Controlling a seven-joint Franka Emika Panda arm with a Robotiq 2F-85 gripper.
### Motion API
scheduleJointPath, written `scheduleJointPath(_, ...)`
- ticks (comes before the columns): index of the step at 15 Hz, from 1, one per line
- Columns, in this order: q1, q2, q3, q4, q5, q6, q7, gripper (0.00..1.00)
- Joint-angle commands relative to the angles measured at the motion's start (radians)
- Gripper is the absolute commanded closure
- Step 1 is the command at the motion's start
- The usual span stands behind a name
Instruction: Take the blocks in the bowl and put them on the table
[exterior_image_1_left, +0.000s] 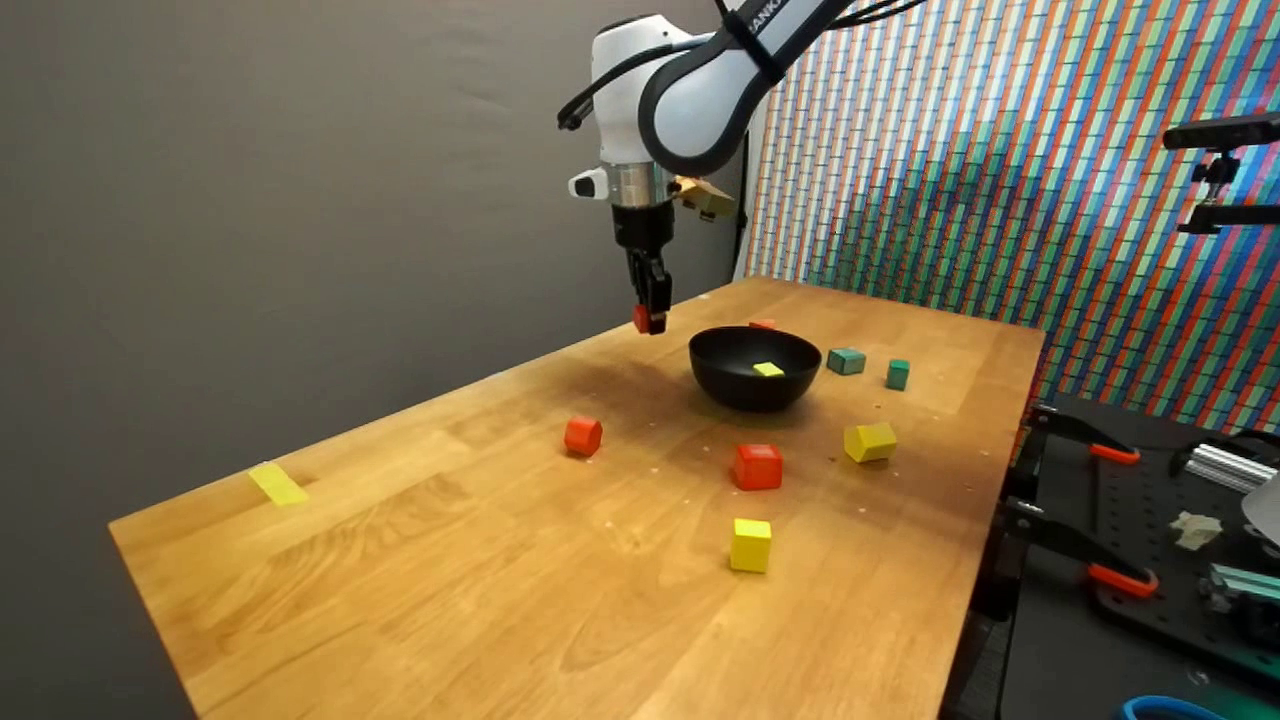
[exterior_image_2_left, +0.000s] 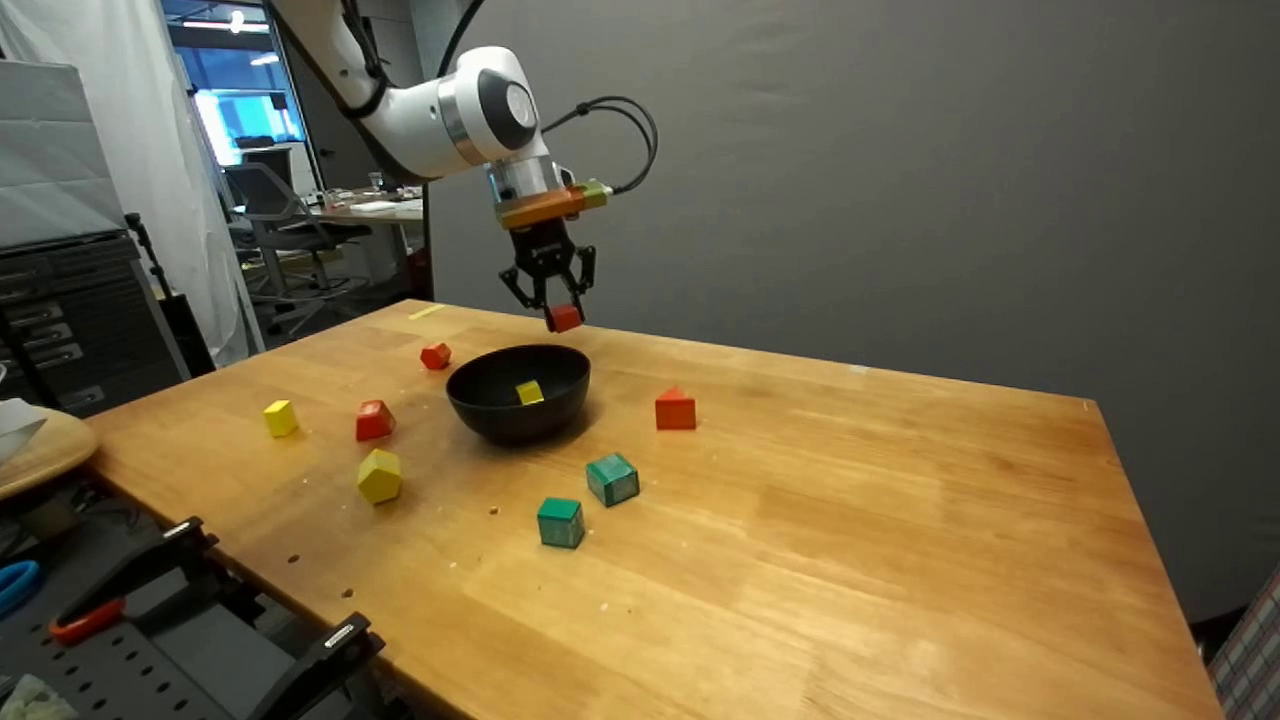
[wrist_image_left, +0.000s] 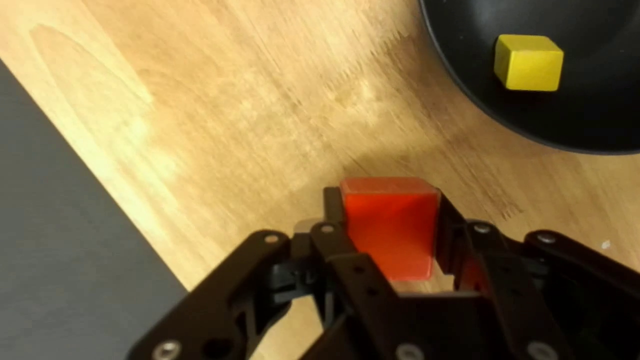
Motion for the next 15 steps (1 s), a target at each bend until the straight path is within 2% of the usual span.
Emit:
scheduleJointPath(1, -0.006, 0.167, 0.017, 0.244, 0.044, -0.124, -0.075, 0.82)
scheduleJointPath(3, -0.009, 0.212, 0.02, 0.317, 0.061, -0.155, -0.085, 0.82)
scheduleJointPath(4, -0.011, 0.23, 0.021, 0.35, 0.074, -0.17, -0.089, 0.41)
scheduleJointPath(7, -0.018, 0.234, 0.025, 0.39, 0.106, -0.193, -0.097, 0.17)
scheduleJointPath(9, -0.028, 0.177, 0.026, 0.342, 0.12, -0.203, -0.108, 0.02)
scheduleJointPath(15, -0.077, -0.077, 0.002, 0.044, 0.164, -0.171, 0.0, 0.0)
